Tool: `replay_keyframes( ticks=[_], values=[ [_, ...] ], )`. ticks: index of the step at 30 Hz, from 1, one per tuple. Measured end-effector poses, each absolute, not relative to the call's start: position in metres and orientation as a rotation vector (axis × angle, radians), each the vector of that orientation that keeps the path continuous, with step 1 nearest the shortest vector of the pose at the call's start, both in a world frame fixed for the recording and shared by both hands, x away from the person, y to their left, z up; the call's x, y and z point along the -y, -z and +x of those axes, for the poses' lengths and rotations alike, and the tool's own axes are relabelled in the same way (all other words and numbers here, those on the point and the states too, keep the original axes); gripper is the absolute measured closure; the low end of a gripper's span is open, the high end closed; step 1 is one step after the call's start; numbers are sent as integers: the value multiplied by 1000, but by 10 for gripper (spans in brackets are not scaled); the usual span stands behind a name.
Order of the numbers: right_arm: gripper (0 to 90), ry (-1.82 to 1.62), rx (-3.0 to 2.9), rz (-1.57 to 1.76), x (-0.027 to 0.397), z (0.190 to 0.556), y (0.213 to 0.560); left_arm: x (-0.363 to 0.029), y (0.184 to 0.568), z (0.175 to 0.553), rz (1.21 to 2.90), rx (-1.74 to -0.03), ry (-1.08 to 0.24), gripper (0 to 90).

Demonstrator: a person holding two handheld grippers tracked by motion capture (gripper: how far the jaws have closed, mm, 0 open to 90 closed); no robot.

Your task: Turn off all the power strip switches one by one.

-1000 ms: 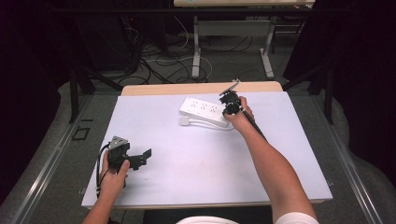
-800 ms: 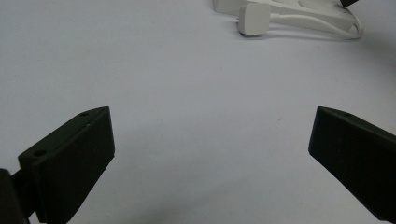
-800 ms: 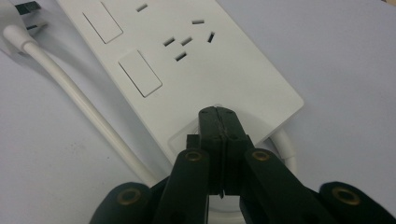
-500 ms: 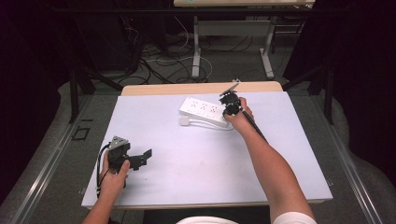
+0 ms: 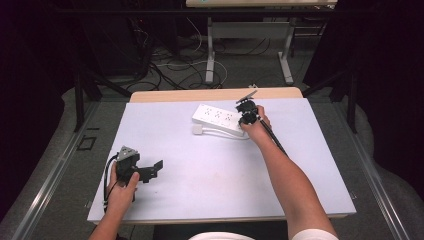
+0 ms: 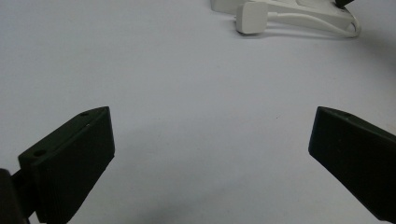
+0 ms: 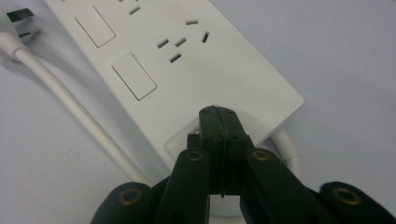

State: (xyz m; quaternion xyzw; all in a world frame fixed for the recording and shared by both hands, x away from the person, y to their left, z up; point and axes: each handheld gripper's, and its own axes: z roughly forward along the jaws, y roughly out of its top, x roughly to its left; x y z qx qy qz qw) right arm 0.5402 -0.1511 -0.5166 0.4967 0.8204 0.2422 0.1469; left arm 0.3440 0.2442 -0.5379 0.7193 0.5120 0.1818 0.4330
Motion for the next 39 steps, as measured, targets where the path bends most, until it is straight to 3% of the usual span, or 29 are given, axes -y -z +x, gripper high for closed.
replay_keyframes(
  ticks=[24, 39],
  values=[
    [900, -760, -2356, 1414, 138, 550, 499, -246, 540, 344, 1784, -1289, -449, 5],
    [900, -765, -2391, 1368, 103, 557, 497, -253, 539, 338, 1778, -1302, -442, 5]
  ],
)
